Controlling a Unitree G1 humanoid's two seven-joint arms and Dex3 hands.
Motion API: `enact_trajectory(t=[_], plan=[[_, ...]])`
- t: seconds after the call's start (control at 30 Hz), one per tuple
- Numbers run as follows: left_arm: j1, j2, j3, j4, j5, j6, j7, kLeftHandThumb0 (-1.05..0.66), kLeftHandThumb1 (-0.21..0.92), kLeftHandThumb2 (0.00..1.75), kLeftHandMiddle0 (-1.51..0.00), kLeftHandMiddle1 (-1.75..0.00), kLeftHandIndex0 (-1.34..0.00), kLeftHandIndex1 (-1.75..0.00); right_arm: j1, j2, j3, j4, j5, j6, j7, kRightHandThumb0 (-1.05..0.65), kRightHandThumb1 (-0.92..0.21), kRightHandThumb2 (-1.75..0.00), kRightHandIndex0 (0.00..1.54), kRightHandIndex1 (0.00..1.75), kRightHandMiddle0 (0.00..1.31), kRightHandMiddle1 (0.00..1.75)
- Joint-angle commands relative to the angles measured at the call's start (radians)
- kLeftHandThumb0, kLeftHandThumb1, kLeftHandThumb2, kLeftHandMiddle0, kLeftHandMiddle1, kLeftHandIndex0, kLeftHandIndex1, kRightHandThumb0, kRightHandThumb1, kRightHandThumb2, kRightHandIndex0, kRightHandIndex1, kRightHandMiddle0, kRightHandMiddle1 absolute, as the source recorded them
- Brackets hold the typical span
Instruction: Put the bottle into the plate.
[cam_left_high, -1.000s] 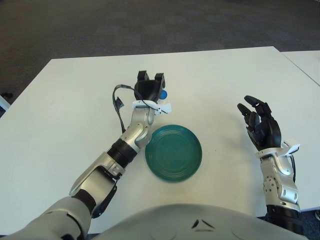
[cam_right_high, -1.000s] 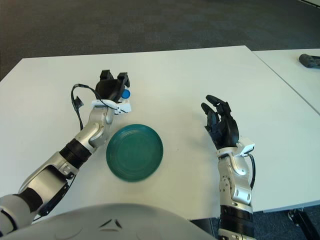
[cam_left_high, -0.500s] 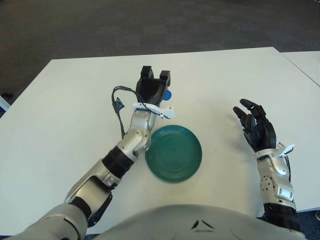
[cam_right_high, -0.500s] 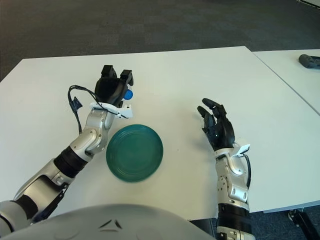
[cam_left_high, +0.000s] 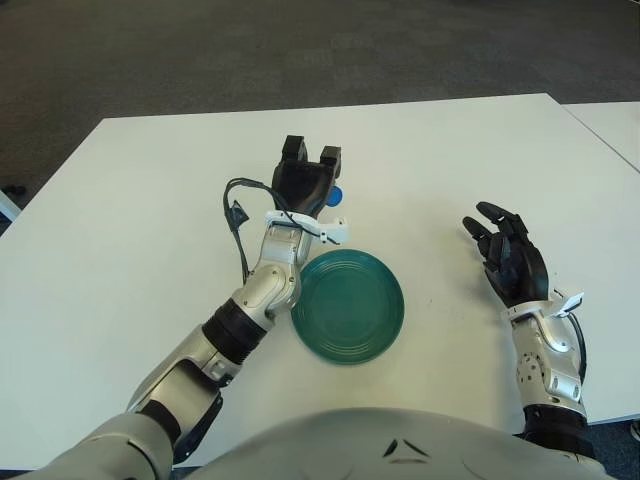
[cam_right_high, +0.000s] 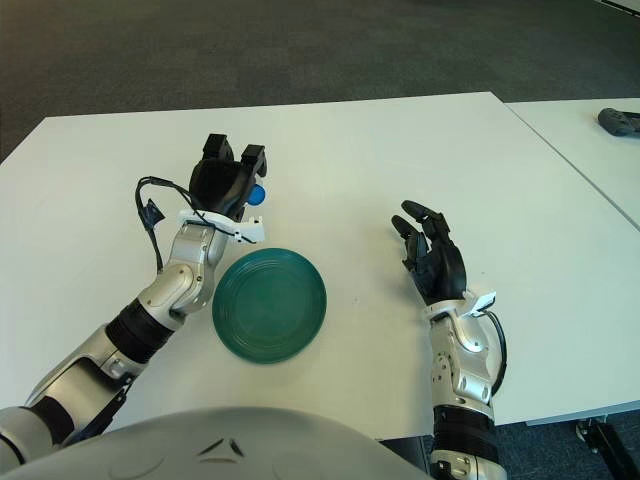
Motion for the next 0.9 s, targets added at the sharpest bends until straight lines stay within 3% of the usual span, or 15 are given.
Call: enact_trajectory(t=[0.0,0.07,0.13,0.27,0.33,0.43,0.67,0.87], plan=[[-0.001,0.008,0.009,-0.034,0.038,-0.006,-0.004,0.0,-0.06,1.74,-0.89,-1.73,-0.67,-1.75,0.031,0.0,0.001,-0.107,0.011,0.048,-0.027,-0.61,-0.92,-0.65,0.5,0.7,0.26,1.01],[0.002,0.007,0.011,-0.037,0.043,-0.01,-0.008,0.0,-0.05,1.73,-0.88,-1.73,-0.67,-1.75,0.055,-0.002,0.006,-0.166,0.008,0.087,-0.049,-0.61,-0.92,-0.65,0.49,0.7,0.26,1.01],[0.006,0.007,0.013,-0.041,0.05,-0.015,-0.011,0.0,-0.05,1.73,-0.88,-1.73,-0.66,-1.75,0.004,-0.004,-0.016,-0.001,0.012,0.033,-0.011,-0.6,-0.92,-0.64,0.49,0.7,0.26,1.01],[0.012,0.007,0.014,-0.046,0.06,-0.02,-0.016,0.0,-0.06,1.74,-0.88,-1.74,-0.67,-1.75,0.045,0.014,0.027,-0.179,-0.008,0.142,-0.086,-0.6,-0.92,-0.6,0.48,0.69,0.25,0.99],[0.015,0.005,0.015,-0.047,0.064,-0.02,-0.022,0.0,-0.06,1.74,-0.89,-1.74,-0.67,-1.75,-0.002,0.008,0.008,-0.046,-0.003,0.092,-0.05,-0.6,-0.92,-0.6,0.48,0.69,0.25,0.99],[0.02,0.003,0.019,-0.048,0.063,-0.023,-0.025,0.0,-0.06,1.75,-0.89,-1.75,-0.67,-1.75,0.014,0.009,0.017,-0.114,-0.004,0.136,-0.078,-0.58,-0.92,-0.58,0.49,0.69,0.26,0.98],[0.04,0.01,0.016,-0.082,0.081,-0.036,-0.036,0.0,-0.06,1.75,-0.89,-1.75,-0.67,-1.74,0.003,0.01,0.013,-0.079,-0.011,0.128,-0.079,-0.58,-0.9,-0.57,0.48,0.68,0.25,0.96],[0.105,0.009,-0.007,-0.205,0.137,-0.047,-0.076,0.0,-0.06,1.75,-0.89,-1.75,-0.68,-1.74,0.002,0.015,0.021,-0.084,-0.014,0.131,-0.082,-0.6,-0.91,-0.53,0.47,0.67,0.24,0.96]])
